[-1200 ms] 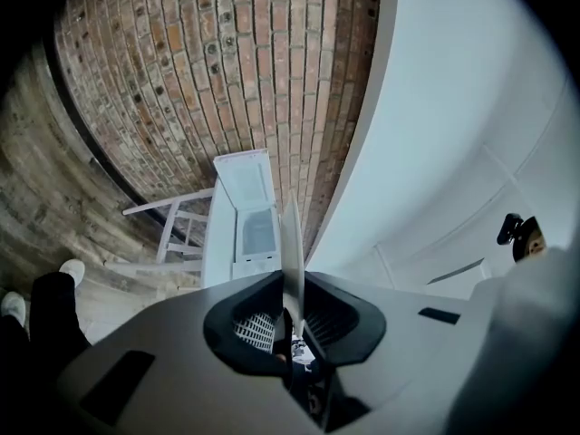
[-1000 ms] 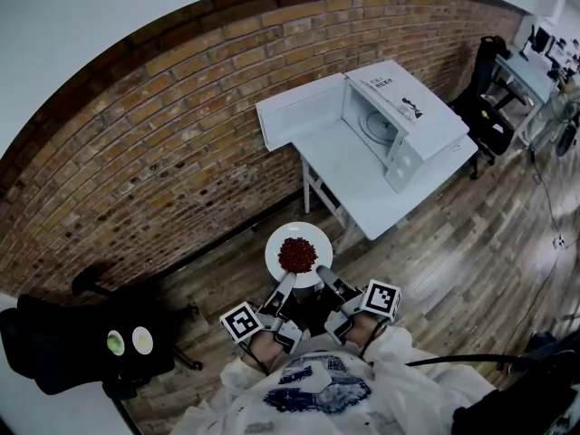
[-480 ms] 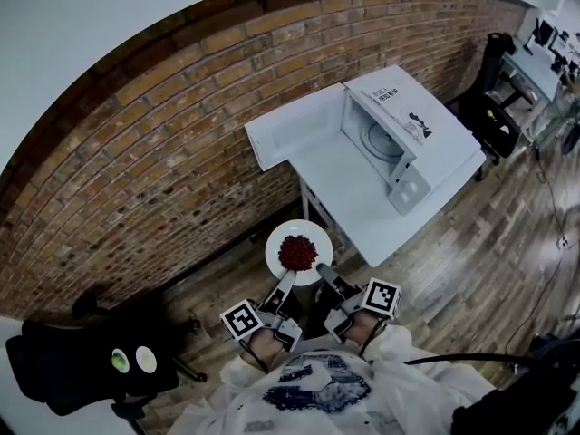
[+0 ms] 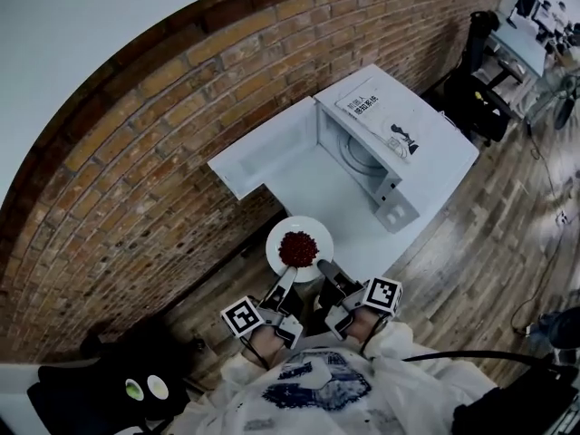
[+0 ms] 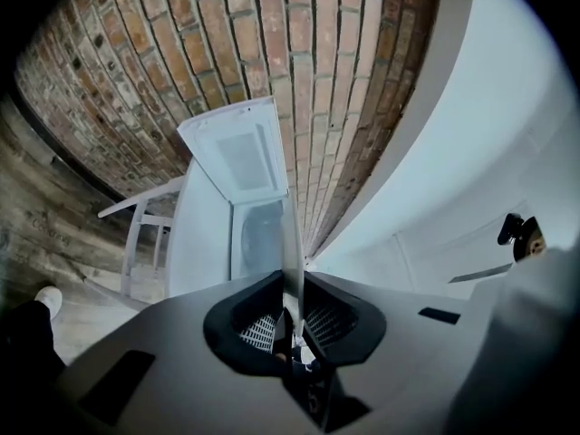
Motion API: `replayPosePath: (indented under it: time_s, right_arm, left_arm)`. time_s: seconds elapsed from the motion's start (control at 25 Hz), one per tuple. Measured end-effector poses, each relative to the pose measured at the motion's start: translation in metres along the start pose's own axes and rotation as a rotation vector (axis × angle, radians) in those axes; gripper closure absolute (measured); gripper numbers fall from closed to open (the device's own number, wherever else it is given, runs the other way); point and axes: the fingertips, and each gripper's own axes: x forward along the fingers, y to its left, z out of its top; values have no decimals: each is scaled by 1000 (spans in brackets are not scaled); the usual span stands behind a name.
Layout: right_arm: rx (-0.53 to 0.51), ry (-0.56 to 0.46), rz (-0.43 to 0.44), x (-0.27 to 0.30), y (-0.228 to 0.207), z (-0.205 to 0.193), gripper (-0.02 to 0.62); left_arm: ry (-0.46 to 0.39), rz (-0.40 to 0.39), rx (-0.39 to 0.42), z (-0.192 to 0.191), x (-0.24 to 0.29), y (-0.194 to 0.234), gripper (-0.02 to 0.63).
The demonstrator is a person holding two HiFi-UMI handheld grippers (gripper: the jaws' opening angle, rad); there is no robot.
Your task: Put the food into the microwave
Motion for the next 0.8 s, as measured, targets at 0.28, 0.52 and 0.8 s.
replayPosePath:
  time_s: [0.28,0.52,0.8]
  right_arm:
    - [8,-51,10,16,0,57,569]
    - [31,-114,14,17,-1,87,569]
    - [41,-206,0,15,-3,117,569]
  left_arm:
    - [48,2,12,12,60,-1,551]
    - [117,12,16,11,94,0,551]
    - [213,6,5,10,129,-1,551]
